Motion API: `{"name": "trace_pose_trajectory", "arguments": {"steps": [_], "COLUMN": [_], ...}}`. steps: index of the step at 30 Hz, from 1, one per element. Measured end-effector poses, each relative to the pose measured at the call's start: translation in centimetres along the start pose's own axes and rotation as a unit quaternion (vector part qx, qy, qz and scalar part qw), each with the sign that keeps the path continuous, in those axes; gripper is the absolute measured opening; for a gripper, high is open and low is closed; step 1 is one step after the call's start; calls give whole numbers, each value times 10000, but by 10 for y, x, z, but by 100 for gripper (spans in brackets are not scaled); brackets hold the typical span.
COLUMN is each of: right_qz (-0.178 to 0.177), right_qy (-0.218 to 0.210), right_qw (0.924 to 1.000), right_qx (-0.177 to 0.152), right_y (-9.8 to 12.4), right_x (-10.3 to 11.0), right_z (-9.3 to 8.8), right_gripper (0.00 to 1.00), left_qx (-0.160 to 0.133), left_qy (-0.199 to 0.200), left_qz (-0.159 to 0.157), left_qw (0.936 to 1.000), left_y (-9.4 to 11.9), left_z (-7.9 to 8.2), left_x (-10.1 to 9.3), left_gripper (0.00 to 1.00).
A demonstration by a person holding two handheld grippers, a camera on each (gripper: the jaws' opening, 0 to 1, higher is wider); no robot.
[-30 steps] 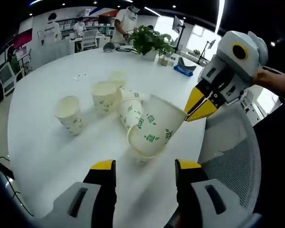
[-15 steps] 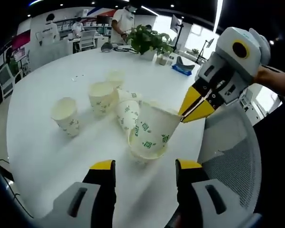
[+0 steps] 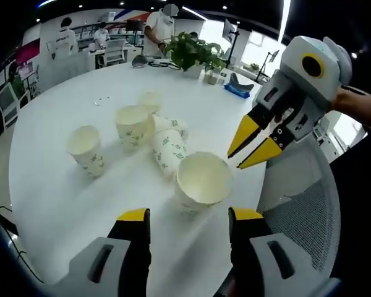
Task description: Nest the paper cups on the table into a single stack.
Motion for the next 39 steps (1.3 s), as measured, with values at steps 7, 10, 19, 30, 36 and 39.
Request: {"name": "trace_pose_trajectory", "arguments": {"steps": [7,10,19,30,36,39], "right_qz": [-95,-168,-411,-576,-609,-633], "right_qy": [-341,-516,-1253,-1741,-1896,-1996], "right_qw": [9992,9982,9899,9815,9782,9759], "right_qx": [-178,-253,-529,-547,-588,-621], "right_y": [4,6,12,19,18,22], "right_x": [-3,-8,-16,-15,-13,-12], "right_z": [-1,-3,-15,-34,-39,-43], "right_gripper": [15,20,44,64,65,65], "left_qx": [-13,-35,-123,-472,-414,-361], "left_qy": [26,24,20,-15,-223,-328], "left_qz": [46,72,219,1269,1454,1450], "left_qw": [10000,10000,9997,9908,9882,9882], "left_y": [0,0,3,7,-3,-11], "left_z": [-1,0,6,36,52,60], "left_x": [1,4,15,55,73,79], "left_gripper": [49,49,49,49,49,48]}}
Point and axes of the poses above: the point that each gripper's makers call its tool centre point, and the gripper's own axes: y roughly backward along the fingers, x roughly to its left, z roughly out of its top, the point moved 7 cm from there along y, roughly backward along the fingers, and after that the axes turned 1 degree about x, right-handed, at the moved point
